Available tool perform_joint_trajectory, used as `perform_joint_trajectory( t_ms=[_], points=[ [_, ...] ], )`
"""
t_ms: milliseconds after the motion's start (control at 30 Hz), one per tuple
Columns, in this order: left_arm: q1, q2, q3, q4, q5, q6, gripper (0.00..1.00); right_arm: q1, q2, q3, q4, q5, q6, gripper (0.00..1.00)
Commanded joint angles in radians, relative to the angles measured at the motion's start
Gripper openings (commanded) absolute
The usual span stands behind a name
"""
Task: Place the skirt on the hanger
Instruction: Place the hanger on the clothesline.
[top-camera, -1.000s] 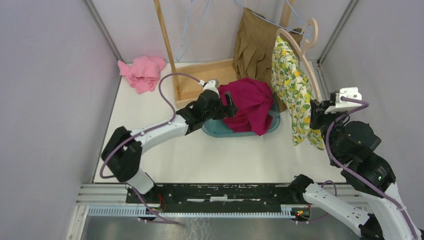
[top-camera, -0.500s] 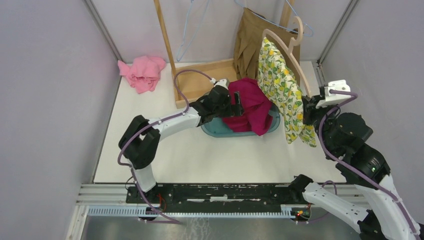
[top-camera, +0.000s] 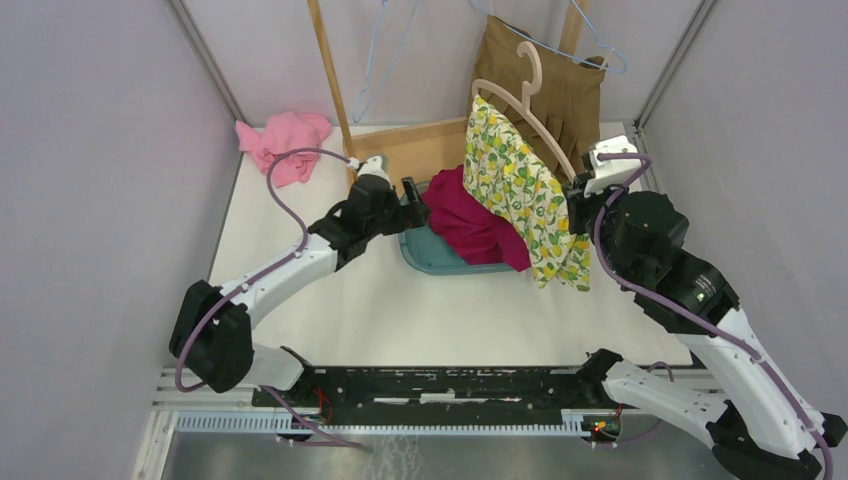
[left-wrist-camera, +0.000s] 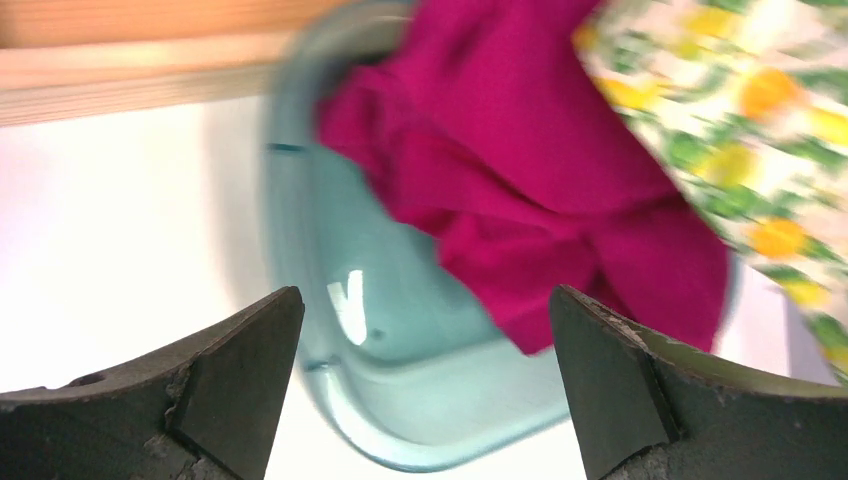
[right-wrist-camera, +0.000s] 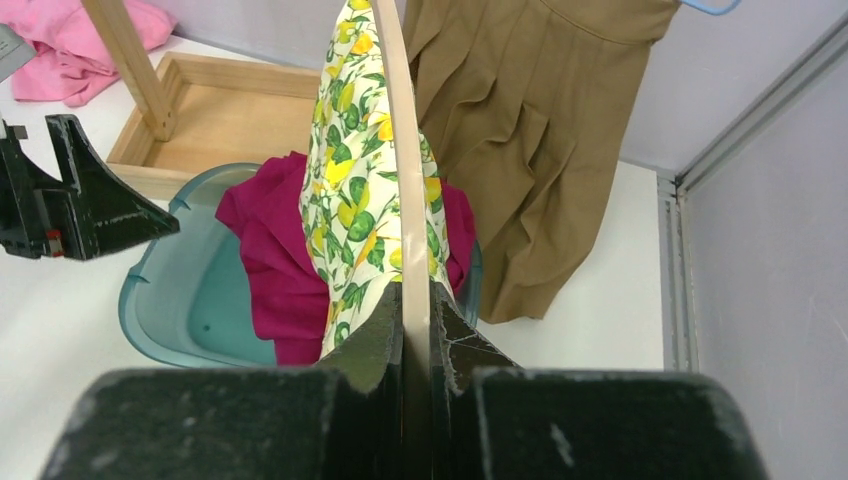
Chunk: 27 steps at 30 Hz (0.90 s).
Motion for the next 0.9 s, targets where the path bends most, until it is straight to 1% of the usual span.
perform_joint_trajectory(
  t_ms=[0,167,533,867],
  points=[
    [0.121,-0.055,-0.073,0.020,-0.036,-0.011,0.99,-0.003,0.008,0.088,0.144,-0.022,0.012,0.01],
    [0.179,-0.071,-0.110,0.057,0.001,-0.040,0.99,-0.003,0.082,0.140,0.161,-0.049,0.006,0.01],
    [0.183,-0.141,-0.176,0.068,0.043,-0.049,0.99,-0.004,0.245,0.232,0.273,-0.078,-0.009,0.01],
    [0.184,-0.193,-0.216,0.079,0.076,-0.060,0.99,-0.027,0.470,0.419,0.334,-0.073,-0.028,0.01]
  ],
)
